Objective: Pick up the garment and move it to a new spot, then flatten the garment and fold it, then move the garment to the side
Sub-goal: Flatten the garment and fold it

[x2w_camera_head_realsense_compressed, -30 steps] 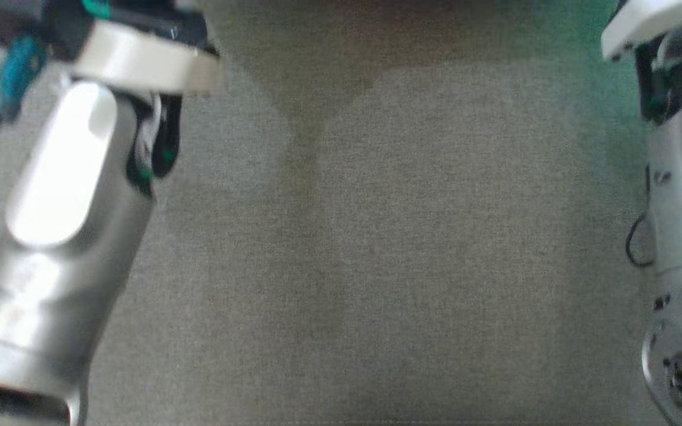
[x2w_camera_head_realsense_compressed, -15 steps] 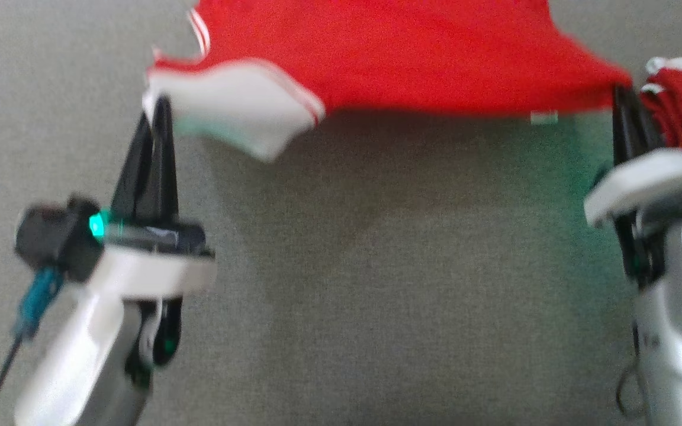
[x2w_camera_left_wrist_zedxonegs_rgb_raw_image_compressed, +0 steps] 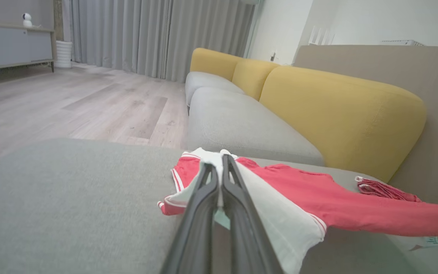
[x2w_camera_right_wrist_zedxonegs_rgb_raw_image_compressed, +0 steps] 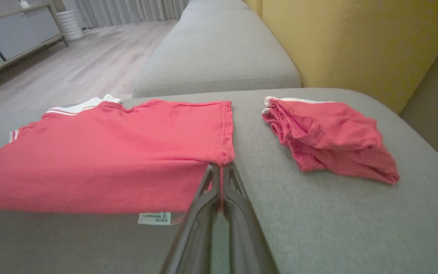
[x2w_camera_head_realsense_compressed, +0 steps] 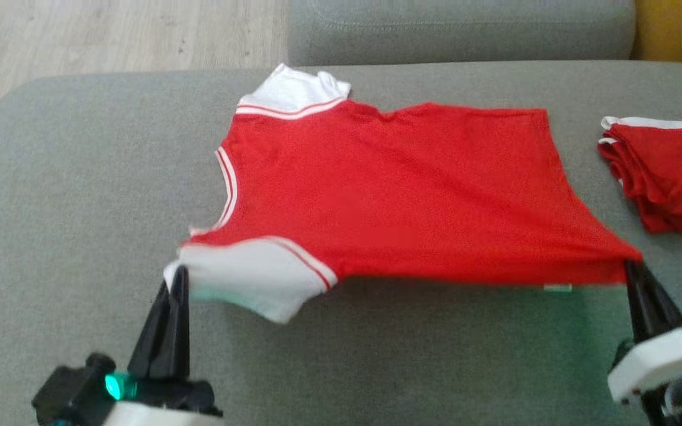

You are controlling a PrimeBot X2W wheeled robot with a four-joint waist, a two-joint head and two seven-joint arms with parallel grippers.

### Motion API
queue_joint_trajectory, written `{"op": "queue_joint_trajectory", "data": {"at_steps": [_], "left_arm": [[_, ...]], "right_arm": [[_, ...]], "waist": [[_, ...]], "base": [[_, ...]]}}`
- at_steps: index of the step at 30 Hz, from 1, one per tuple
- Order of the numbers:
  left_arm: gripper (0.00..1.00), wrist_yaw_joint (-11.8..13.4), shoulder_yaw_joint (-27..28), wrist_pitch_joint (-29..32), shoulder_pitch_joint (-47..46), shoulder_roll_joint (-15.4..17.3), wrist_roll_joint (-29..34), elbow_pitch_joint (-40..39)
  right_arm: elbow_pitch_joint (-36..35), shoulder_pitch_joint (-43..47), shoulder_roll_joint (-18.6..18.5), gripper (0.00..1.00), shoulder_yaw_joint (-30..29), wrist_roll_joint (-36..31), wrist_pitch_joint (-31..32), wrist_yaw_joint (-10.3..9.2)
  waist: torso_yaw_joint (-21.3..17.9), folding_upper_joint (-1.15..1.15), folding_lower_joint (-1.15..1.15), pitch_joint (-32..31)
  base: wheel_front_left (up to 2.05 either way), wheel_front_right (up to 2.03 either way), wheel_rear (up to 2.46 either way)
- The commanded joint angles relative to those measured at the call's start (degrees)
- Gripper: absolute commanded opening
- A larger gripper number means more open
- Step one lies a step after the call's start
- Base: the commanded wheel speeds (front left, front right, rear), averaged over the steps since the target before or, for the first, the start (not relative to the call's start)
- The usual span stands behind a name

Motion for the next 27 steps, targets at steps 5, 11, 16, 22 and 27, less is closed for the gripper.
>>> {"op": "queue_joint_trajectory", "data": {"at_steps": [5,11,16,22,27], "left_arm": [[0.0,0.92,1.57,-0.19,1.74,1.13,-1.22,-1.39],[0.0,-0.13,0.43,-0.35,2.78,0.12,-2.75,1.92],[0.0,-0.72,0.02,-0.44,2.66,-0.13,-3.16,3.69],[0.0,-2.36,-0.71,0.42,-0.63,0.01,-2.91,5.92],[0.0,-6.02,-2.36,4.52,-9.61,1.18,-1.46,8.59]], "right_arm": [[-1.67,0.97,-0.41,0.0,0.14,1.43,1.12,-0.04],[3.28,0.47,-0.35,0.0,0.41,2.05,0.78,-0.04],[6.17,0.13,-0.35,0.0,1.11,2.51,0.99,-0.04],[9.02,-1.62,-0.34,0.0,3.29,0.79,4.19,-0.04],[9.92,-6.37,-0.78,0.0,4.48,-0.62,9.53,-0.04]], "waist": [[-0.2,-0.01,0.02,-0.81],[-0.03,-0.01,0.02,-0.93],[0.16,-0.01,0.02,-0.57],[0.01,-0.01,0.02,0.97],[-0.43,-0.01,0.02,2.4]], "base": [[0.0,0.0,0.0],[0.0,0.0,0.0],[0.0,0.0,0.0],[0.0,0.0,0.0],[0.0,0.0,0.0]]}}
